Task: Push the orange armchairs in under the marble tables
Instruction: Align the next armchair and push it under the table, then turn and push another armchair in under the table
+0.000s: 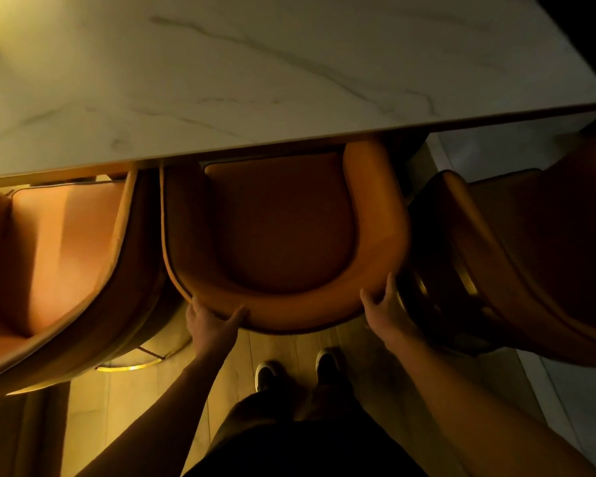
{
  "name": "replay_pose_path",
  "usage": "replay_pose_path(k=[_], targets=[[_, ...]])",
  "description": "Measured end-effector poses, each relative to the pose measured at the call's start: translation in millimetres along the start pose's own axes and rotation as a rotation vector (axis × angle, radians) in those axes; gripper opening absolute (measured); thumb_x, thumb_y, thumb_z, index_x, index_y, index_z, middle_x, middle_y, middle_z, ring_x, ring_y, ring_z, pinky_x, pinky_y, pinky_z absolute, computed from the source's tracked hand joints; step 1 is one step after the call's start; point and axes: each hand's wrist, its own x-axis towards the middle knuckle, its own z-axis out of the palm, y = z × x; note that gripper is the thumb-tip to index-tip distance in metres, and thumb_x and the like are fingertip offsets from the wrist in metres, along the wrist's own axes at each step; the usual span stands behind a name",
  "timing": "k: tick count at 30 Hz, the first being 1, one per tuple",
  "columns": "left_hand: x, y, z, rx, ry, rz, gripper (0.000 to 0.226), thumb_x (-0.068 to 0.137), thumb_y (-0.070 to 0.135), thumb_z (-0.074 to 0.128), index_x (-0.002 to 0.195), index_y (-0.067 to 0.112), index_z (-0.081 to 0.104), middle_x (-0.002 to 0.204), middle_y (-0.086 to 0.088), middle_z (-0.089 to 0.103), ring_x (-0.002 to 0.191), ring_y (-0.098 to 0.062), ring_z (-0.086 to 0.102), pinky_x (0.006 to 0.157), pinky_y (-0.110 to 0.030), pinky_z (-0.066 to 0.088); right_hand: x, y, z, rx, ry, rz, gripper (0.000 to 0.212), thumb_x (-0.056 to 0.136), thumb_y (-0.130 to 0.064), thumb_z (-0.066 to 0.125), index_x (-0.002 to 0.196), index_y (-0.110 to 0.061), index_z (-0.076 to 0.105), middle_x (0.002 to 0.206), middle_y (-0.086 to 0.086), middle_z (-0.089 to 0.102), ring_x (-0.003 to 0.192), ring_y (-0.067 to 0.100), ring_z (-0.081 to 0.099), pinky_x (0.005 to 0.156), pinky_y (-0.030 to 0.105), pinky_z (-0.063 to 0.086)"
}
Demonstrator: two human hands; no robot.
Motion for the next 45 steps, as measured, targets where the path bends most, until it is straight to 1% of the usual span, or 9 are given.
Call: replay_pose_path(k=[3, 7, 11, 16, 24, 33, 40, 44, 45], targets=[[3, 7, 3, 0.233, 0.006, 0.120, 0.098, 0.074, 0.042, 0.081, 0.151, 0.021, 0.024, 0.159, -0.014, 0.016, 0.145, -0.037, 0.012, 0.114, -0.061, 0.023, -8, 2, 1, -0.013, 0.012, -0.030, 0.076, 0.100, -0.047, 0.049, 0.157, -0.032, 0.000, 0.163, 0.004, 0.021, 0.139, 0.033, 0.041, 0.105, 0.050, 0.042], [-3, 18, 12, 0.527, -0.102, 0.409, 0.095, 0.080, 0.054, 0.071, 0.153, 0.023, 0.021, 0.164, -0.008, 0.006, 0.150, -0.026, -0.005, 0.116, -0.049, -0.006, -21, 6, -2, -0.183, 0.025, -0.098, 0.073, 0.100, -0.048, 0.048, 0.157, -0.028, 0.007, 0.164, 0.009, 0.016, 0.144, 0.034, 0.032, 0.107, 0.048, 0.039], [-14, 34, 31, 0.655, -0.265, 0.567, 0.085, 0.092, 0.060, 0.048, 0.156, 0.024, 0.004, 0.164, -0.003, -0.008, 0.146, -0.022, -0.022, 0.115, -0.048, -0.015, -32, 15, -12, -0.371, 0.069, -0.189, 0.074, 0.100, -0.052, 0.044, 0.158, -0.028, 0.005, 0.166, 0.006, 0.005, 0.151, 0.030, 0.014, 0.117, 0.053, 0.029], [-32, 59, 64, 0.737, -0.404, 0.680, 0.083, 0.093, 0.068, 0.033, 0.155, 0.026, -0.002, 0.164, 0.000, -0.010, 0.144, -0.018, -0.025, 0.119, -0.050, -0.010, -31, 34, -41, -0.541, 0.093, -0.282, 0.074, 0.100, -0.055, 0.037, 0.157, -0.028, -0.001, 0.167, 0.003, -0.003, 0.152, 0.025, -0.004, 0.122, 0.050, 0.010], [-76, 118, 136, 0.819, -0.556, 0.779, 0.081, 0.090, 0.073, 0.026, 0.156, 0.029, 0.007, 0.165, 0.001, 0.000, 0.150, -0.022, -0.003, 0.121, -0.052, 0.008, -25, 86, -113, -0.478, 0.149, -0.288, 0.070, 0.100, -0.053, 0.038, 0.157, -0.027, 0.008, 0.166, 0.001, 0.002, 0.152, 0.019, -0.005, 0.123, 0.042, 0.000], [-132, 189, 218, 0.774, -0.686, 0.917, 0.074, 0.095, 0.046, 0.053, 0.155, 0.019, 0.020, 0.163, -0.005, 0.016, 0.146, -0.024, 0.023, 0.114, -0.045, 0.033, -8, 168, -191, -0.375, 0.243, -0.209, 0.064, 0.100, -0.051, 0.042, 0.155, -0.029, 0.020, 0.166, -0.001, 0.008, 0.152, 0.018, -0.001, 0.124, 0.042, 0.002], [-169, 233, 284, 0.828, -0.804, 0.957, 0.075, 0.095, 0.051, 0.050, 0.155, 0.022, 0.015, 0.161, 0.000, 0.021, 0.146, -0.018, 0.022, 0.115, -0.036, 0.026, -7, 208, -245, -0.248, 0.385, -0.099, 0.063, 0.100, -0.047, 0.047, 0.154, -0.024, 0.025, 0.165, 0.002, 0.014, 0.153, 0.022, 0.005, 0.124, 0.044, 0.007], [-194, 266, 313, 0.713, -0.703, 1.312, 0.059, 0.091, 0.045, 0.050, 0.142, 0.017, 0.039, 0.142, -0.002, 0.051, 0.130, -0.019, 0.050, 0.102, -0.036, 0.043, -7, 217, -271, -0.205, 0.476, -0.030, 0.064, 0.098, -0.040, 0.054, 0.153, -0.019, 0.030, 0.164, 0.007, 0.019, 0.151, 0.026, 0.012, 0.122, 0.049, 0.015], [-198, 274, 321, 0.729, -0.784, 1.273, 0.060, 0.090, 0.047, 0.050, 0.143, 0.020, 0.039, 0.143, -0.001, 0.049, 0.132, -0.021, 0.047, 0.103, -0.037, 0.040, -6, 219, -277, -0.195, 0.493, -0.013, 0.064, 0.097, -0.038, 0.055, 0.153, -0.018, 0.031, 0.163, 0.007, 0.021, 0.151, 0.027, 0.014, 0.121, 0.050, 0.017]])
